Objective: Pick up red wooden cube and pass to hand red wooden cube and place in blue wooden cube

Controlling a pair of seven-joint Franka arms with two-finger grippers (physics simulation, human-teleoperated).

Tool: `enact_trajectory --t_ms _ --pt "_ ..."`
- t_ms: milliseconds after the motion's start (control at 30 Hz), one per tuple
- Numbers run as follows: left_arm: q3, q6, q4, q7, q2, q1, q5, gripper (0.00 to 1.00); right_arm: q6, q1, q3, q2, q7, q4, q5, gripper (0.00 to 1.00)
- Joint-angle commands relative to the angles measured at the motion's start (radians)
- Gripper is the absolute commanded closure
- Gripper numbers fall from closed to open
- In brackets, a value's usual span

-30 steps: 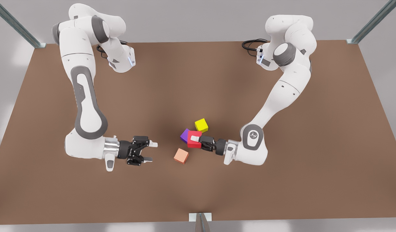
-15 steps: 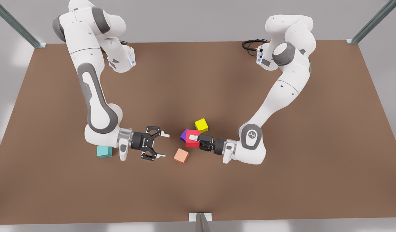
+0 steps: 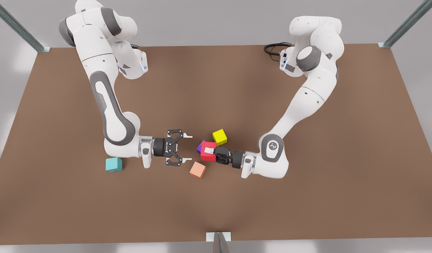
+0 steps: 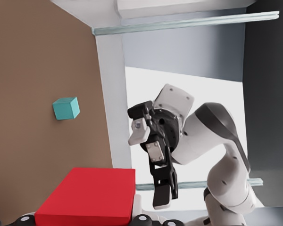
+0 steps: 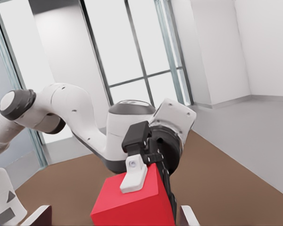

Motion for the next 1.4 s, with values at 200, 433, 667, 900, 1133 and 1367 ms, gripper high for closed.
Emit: enact_trajectory --t_ms 200,433,667,900,1133,1367 --pt "-0.001 0.002 0.000 -0.032 0.000 0.000 -0.004 0.38 0.039 0.013 0.002 0.032 -0.296 0.001 0.038 0.00" --pt "-0.001 0.010 0.000 -0.032 0.000 -0.008 -0.004 0.38 0.045 0.039 0.002 0.068 -0.296 0.012 0.053 0.00" --pt "-0.001 0.010 0.000 -0.032 0.000 -0.006 -0.003 0.38 0.047 0.046 0.002 0.075 -0.296 0.014 0.064 0.00" --pt "-0.001 0.016 0.000 -0.031 0.002 -0.009 -0.003 0.38 0.045 0.046 0.015 0.074 -0.296 0.014 0.073 0.00" --pt "-0.001 0.016 0.000 -0.031 0.002 -0.012 -0.003 0.38 0.064 0.069 0.023 0.081 -0.294 0.015 0.096 0.00" --pt "-0.001 0.027 0.000 -0.031 0.002 -0.015 -0.003 0.38 0.093 0.097 0.023 0.103 -0.293 0.034 0.122 0.00"
